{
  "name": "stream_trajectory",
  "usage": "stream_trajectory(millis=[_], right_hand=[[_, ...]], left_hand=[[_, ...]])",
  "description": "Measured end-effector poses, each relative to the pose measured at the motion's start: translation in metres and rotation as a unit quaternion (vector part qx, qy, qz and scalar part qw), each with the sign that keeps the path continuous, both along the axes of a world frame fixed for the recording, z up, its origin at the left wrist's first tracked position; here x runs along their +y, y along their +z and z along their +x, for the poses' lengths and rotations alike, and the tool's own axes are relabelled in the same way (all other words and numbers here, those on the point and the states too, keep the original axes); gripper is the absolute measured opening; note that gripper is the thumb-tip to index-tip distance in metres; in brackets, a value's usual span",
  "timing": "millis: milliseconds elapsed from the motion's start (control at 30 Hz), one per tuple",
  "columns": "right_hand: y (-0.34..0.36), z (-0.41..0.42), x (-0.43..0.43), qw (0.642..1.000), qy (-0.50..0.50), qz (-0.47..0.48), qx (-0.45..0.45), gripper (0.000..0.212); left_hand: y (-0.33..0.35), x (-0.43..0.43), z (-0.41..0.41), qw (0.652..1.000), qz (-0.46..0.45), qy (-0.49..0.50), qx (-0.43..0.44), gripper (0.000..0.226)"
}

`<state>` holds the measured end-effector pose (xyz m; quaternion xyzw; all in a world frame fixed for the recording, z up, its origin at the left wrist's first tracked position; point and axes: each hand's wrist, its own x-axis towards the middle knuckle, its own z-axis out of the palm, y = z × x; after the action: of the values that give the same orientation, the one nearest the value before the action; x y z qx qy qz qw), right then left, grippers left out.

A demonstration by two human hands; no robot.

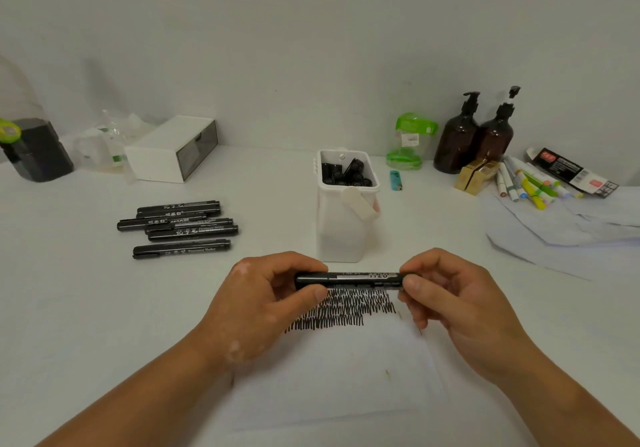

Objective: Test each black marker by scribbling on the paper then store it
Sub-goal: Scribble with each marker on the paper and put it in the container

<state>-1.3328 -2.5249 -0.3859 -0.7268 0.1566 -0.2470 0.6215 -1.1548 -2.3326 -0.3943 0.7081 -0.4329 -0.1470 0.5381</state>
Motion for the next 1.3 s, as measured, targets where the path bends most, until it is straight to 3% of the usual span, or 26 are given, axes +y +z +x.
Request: stream_trajectory(millis=[167,267,333,533,767,1067,1300], right_hand=[[0.005,0.001,0.012,0.978,-0.008,-0.192,0.082,0.009],[0.016,0.007,0.026,0.963,-0.023,-0.258,0.076,0.010],[0.030,0.014,0.037,0.961,-0.022,-0.271,0.050,0.007],[0.067,0.035,0.058,0.955,-0.020,-0.296,0.009,0.028],[0.097,0.046,0.060,0.920,-0.031,-0.387,0.046,0.011],[0.195,0.065,0.001,0.893,-0.183,-0.412,-0.016,0.012],[0.212,0.101,-0.023,0.878,-0.227,-0.420,0.014,0.008]], left_hand=[[0.012,0.004,-0.002,0.993,-0.086,-0.013,0.084,0.025],[0.015,0.006,-0.005,0.987,-0.113,-0.054,0.096,0.027],[0.017,0.007,-0.008,0.988,-0.117,-0.064,0.082,0.024],[0.019,0.008,-0.009,0.995,-0.086,-0.056,0.008,0.019],[0.018,0.009,-0.001,0.996,-0.066,-0.056,0.032,0.020],[0.006,0.008,0.011,0.999,-0.013,-0.005,0.033,0.017],[0.002,0.007,0.017,0.999,0.011,0.018,0.027,0.012]])
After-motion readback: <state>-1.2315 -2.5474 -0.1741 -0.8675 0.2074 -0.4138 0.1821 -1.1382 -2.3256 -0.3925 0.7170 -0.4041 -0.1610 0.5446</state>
